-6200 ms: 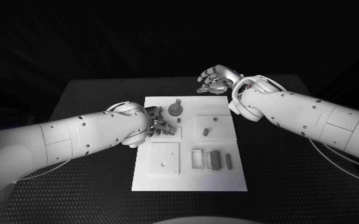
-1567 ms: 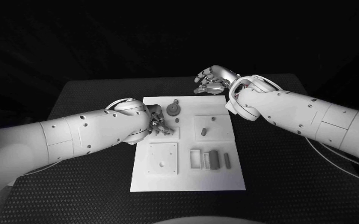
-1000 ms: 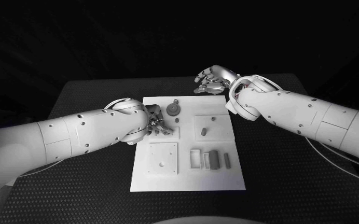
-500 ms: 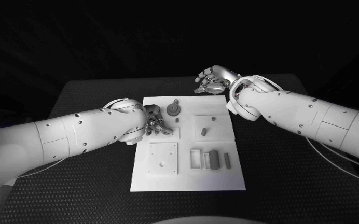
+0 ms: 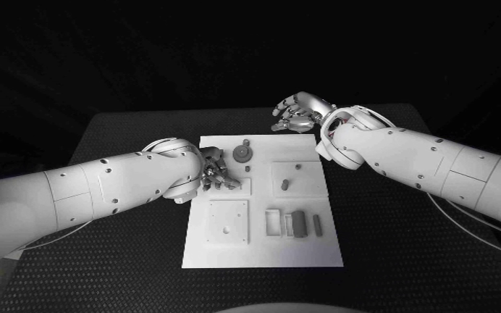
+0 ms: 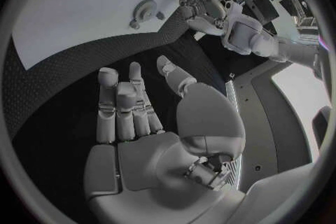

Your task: Assemble the parts on the task board

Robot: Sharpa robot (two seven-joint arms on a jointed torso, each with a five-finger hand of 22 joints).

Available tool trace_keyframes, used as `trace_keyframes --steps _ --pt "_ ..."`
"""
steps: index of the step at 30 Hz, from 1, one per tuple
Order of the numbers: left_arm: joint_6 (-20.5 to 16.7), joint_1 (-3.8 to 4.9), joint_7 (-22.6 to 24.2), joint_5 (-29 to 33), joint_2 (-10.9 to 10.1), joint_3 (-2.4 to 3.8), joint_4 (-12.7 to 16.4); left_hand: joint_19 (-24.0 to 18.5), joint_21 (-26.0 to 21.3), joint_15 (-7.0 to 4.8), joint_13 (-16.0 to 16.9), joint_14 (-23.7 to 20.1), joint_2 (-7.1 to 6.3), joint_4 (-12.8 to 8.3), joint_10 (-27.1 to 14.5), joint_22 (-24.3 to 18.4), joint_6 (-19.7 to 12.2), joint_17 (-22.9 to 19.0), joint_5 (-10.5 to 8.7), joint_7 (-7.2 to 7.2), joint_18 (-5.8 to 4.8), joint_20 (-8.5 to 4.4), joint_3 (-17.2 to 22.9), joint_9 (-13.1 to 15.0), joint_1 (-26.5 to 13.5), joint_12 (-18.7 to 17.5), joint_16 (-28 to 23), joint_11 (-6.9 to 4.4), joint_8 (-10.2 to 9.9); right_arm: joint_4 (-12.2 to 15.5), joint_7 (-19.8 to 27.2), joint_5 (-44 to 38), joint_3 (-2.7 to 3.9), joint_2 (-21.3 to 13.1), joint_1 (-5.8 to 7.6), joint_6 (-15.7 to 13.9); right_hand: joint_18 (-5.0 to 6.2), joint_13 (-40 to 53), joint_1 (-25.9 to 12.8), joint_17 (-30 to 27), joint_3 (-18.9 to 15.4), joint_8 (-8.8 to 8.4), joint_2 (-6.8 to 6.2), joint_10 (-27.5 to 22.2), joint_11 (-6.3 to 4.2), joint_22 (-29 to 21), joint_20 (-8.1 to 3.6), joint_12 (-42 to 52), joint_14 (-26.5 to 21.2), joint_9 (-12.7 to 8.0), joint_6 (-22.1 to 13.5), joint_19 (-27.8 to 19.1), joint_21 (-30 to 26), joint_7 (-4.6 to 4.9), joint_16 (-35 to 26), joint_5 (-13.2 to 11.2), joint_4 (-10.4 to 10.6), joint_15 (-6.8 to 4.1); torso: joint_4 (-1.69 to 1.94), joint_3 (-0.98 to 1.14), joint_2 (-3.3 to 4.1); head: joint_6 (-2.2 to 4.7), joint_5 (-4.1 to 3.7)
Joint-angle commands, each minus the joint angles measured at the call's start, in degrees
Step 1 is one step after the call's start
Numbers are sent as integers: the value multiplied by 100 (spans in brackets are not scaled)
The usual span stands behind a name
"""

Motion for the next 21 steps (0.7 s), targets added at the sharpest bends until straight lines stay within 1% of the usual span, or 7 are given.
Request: trace_keyframes --steps 1,3,5,12,17,19,21 --pt "183 -29 -123 -15 -47 -32 -28 32 -34 -6 -8 -12 31 -10 4 115 11 -6 40 38 6 -12 -37 9 65 36 38 52 -9 6 55 2 3 5 -4 58 350 9 -52 -7 -10 25 -11 -8 37 92 -35 -28 -39 -8 -18 -14 -21 45 25 9 40 8 -1 2 1 7 -4" --pt "183 -29 -121 6 -60 -32 -24 32 -35 -4 -8 -11 29 -7 4 115 11 -7 46 39 5 -10 -43 8 59 37 37 53 -16 6 55 2 3 3 -4 58 350 9 -53 -7 -10 25 -11 -8 37 92 -35 -28 -39 -8 -19 -14 -21 45 25 9 40 7 -1 2 2 4 -11" --pt "183 -29 -117 15 -72 -32 -23 36 -41 -2 -12 -7 12 -3 4 111 21 -14 120 41 5 -8 -37 4 41 39 35 55 -45 5 54 2 3 -1 -4 60 350 9 -55 -8 -11 25 -12 -8 37 92 -35 -28 -39 -9 -19 -14 -21 45 25 9 41 7 0 2 3 5 -9" --pt "188 -29 -89 135 -92 -30 -27 35 -55 1 -19 -7 13 -4 -4 107 32 -26 203 45 6 -5 -10 1 7 38 26 58 -90 0 55 9 3 -3 -5 64 350 10 -67 -9 -12 27 -13 -8 37 92 -35 -28 -40 -11 -20 -14 -23 45 25 9 47 7 -1 2 1 10 -32" --pt "193 -30 -77 262 -115 -28 -32 37 -62 6 -23 -8 -19 1 -7 106 34 -34 211 50 4 -1 -9 0 -45 40 23 63 -119 -1 56 14 3 -3 -5 63 350 11 -76 -10 -13 28 -15 -9 37 92 -35 -28 -40 -12 -21 -14 -24 45 25 9 51 7 1 0 3 8 -22" --pt "186 -30 -76 263 -131 -28 -31 37 -69 7 -27 -8 27 -5 -12 106 28 -39 167 53 8 -3 20 -1 -48 40 21 64 -146 -5 56 14 3 -3 -5 62 350 11 -78 -10 -13 28 -15 -9 37 92 -35 -28 -40 -12 -21 -14 -24 45 25 9 53 7 -2 -1 3 9 -23" --pt "198 -30 -74 289 -142 -28 -32 31 -77 18 -28 -12 47 -7 -19 107 -40 -43 142 73 10 0 33 -20 -33 42 22 80 -219 -5 56 14 3 -6 -5 59 350 11 -80 -10 -13 28 -15 -9 37 92 -35 -28 -40 -13 -21 -14 -25 45 24 9 54 7 -2 -1 2 5 -24"
